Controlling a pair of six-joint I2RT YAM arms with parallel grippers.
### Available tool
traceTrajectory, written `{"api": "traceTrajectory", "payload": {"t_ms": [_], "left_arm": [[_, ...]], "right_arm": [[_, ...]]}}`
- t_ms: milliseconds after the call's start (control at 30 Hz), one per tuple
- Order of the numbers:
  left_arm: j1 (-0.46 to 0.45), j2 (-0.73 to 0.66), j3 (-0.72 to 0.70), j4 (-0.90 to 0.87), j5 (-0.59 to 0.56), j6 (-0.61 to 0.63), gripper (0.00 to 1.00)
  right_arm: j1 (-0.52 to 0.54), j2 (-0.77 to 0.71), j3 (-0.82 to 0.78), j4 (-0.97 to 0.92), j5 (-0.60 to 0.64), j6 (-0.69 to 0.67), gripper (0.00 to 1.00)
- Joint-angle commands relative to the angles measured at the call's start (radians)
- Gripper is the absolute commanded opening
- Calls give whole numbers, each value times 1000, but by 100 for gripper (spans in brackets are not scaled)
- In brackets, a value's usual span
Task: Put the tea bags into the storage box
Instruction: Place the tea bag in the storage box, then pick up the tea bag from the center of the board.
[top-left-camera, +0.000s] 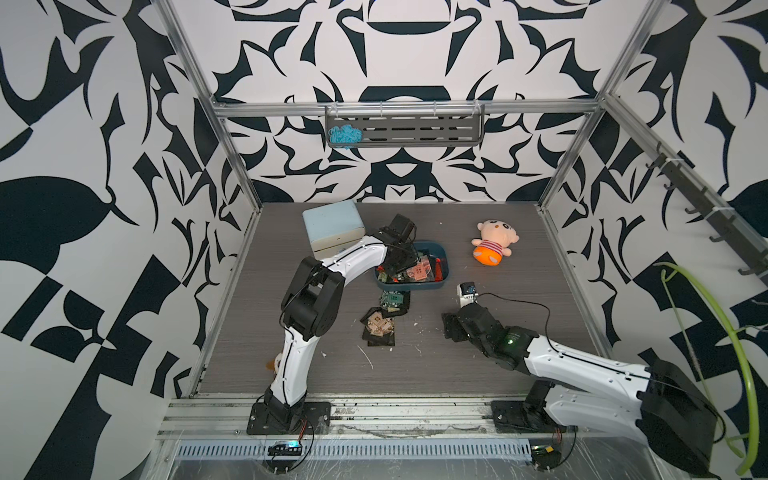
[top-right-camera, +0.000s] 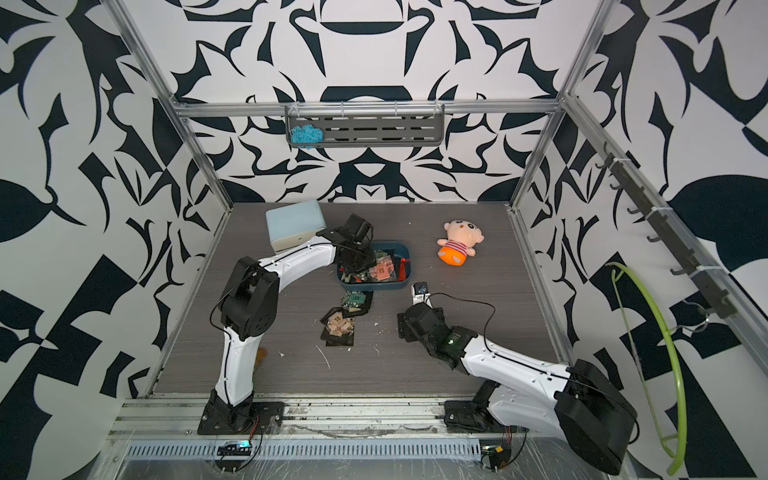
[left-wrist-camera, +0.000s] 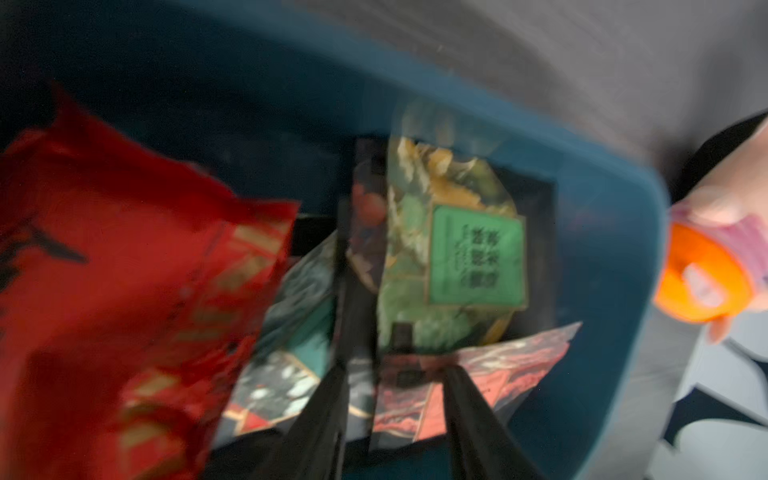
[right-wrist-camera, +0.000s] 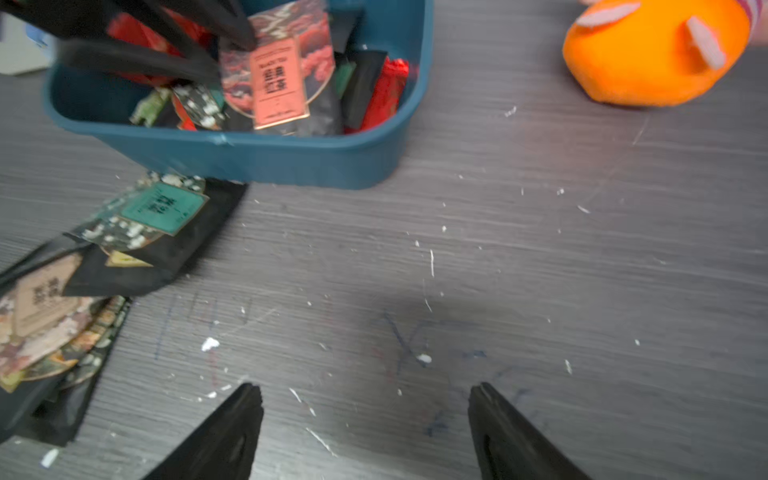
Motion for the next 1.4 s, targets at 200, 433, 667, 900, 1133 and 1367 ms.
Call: {"api": "traceTrajectory", "payload": {"t_ms": [200,433,667,900,1133,1367], "left_arm": [[44,-240,-109,-50,21,166,60],[80,-398,-340,-75,63,205,61],[122,-534,-574,-13,160,192,60],[135,-668,-751,18,139,170,59],[139,-707,-890,99,163,151,53],[141,-720,-946,186,178,131,51]], "right_arm": [[-3,3,98,-52,-104,258,79],[17,63,50,138,-179,442,72],[109,194,127,204,-170,495,57],[147,379,256,248,-265,469,42],[162,510,327,298,-325,443,32],[163,587,374,298,-337,427,27]]}}
